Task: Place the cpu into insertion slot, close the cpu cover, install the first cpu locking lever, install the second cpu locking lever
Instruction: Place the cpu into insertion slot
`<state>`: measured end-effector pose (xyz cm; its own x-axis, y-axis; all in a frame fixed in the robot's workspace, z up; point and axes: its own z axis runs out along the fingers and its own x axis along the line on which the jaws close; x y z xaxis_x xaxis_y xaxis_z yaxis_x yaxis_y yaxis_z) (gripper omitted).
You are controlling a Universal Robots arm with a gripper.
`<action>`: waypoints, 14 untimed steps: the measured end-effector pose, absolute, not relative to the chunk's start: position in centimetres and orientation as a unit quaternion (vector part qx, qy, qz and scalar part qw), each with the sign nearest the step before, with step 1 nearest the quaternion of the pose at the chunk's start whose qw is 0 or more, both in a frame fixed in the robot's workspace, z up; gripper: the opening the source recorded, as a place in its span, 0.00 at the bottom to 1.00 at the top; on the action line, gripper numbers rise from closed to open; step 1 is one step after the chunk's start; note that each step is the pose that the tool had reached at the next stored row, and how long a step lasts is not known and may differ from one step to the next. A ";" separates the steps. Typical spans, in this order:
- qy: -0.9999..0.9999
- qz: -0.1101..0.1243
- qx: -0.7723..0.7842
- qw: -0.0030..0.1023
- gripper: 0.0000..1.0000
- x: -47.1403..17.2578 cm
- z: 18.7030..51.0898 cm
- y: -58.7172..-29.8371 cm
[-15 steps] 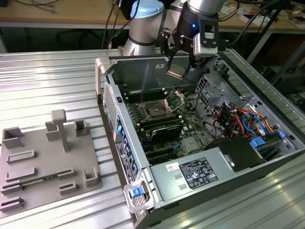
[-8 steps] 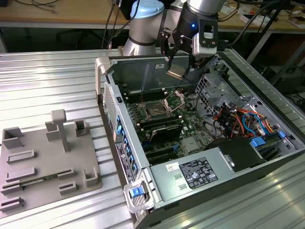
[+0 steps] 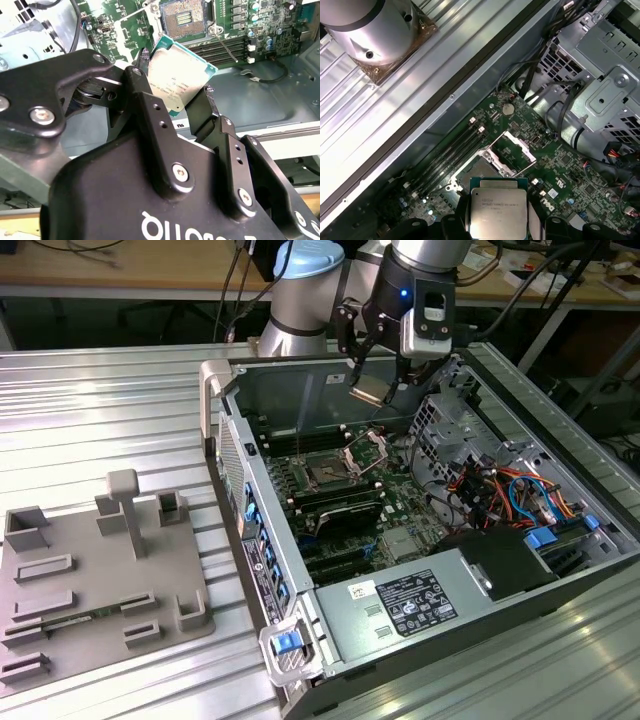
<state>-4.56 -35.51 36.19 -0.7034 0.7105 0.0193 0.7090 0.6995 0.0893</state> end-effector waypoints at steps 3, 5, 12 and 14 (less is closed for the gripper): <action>0.920 0.045 0.390 0.009 0.55 -4.6 36.2 -35.5; 0.919 0.045 0.391 0.009 0.55 -4.6 36.2 -35.5; 0.919 0.045 0.391 0.009 0.55 -4.6 36.2 -35.5; 0.919 0.045 0.391 0.009 0.55 -4.6 36.2 -35.5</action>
